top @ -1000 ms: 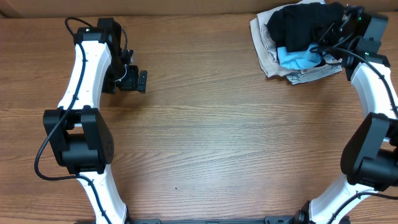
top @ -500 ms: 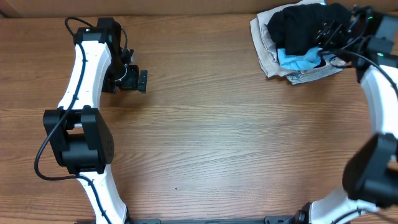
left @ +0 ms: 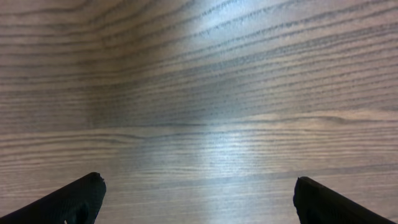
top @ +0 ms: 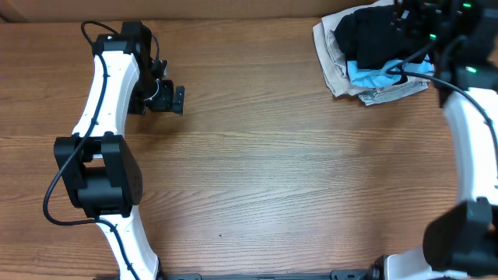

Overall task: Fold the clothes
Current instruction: 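Place the black bundle on top of the stack and press it down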

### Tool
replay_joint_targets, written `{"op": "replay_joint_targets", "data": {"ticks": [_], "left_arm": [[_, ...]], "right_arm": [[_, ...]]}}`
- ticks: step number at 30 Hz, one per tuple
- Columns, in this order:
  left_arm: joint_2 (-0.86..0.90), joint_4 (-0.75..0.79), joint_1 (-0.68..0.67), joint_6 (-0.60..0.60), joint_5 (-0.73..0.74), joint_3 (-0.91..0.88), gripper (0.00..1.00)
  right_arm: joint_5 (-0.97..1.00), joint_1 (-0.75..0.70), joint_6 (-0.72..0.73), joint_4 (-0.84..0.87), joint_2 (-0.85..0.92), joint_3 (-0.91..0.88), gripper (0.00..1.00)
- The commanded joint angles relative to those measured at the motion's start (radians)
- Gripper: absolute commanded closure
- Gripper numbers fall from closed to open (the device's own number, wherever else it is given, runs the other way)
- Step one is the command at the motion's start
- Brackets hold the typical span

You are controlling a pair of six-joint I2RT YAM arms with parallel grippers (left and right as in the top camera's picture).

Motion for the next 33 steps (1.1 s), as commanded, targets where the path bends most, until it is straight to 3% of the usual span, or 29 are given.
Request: {"op": "replay_joint_targets", "data": {"ticks": [1, 7, 18, 26, 33], "left_arm": [[-0.005, 0.006, 0.003, 0.016, 0.025, -0.005, 0.0], [-0.005, 0.009, 0.003, 0.018, 0.024, -0.004, 0.0], [-0.005, 0.046, 0.003, 0.019, 0.025, -0.005, 0.0], [-0.005, 0.047, 0.003, 0.016, 0.024, -0.004, 0.0], [-0.005, 0.061, 0.003, 0.016, 0.024, -0.004, 0.0]], "right_arm": [[0.194, 0.034, -0.108, 0.073, 0.102, 0.006, 0.0], [0.253, 0.023, -0.08, 0.162, 0.304, 0.006, 0.0], [0.212, 0.008, -0.054, -0.062, 0.632, 0.006, 0.0], [0.208, 0.006, 0.016, -0.101, 0.556, 0.007, 0.0], [0.268, 0.006, 0.017, -0.124, 0.274, 0.014, 0.0]]}}
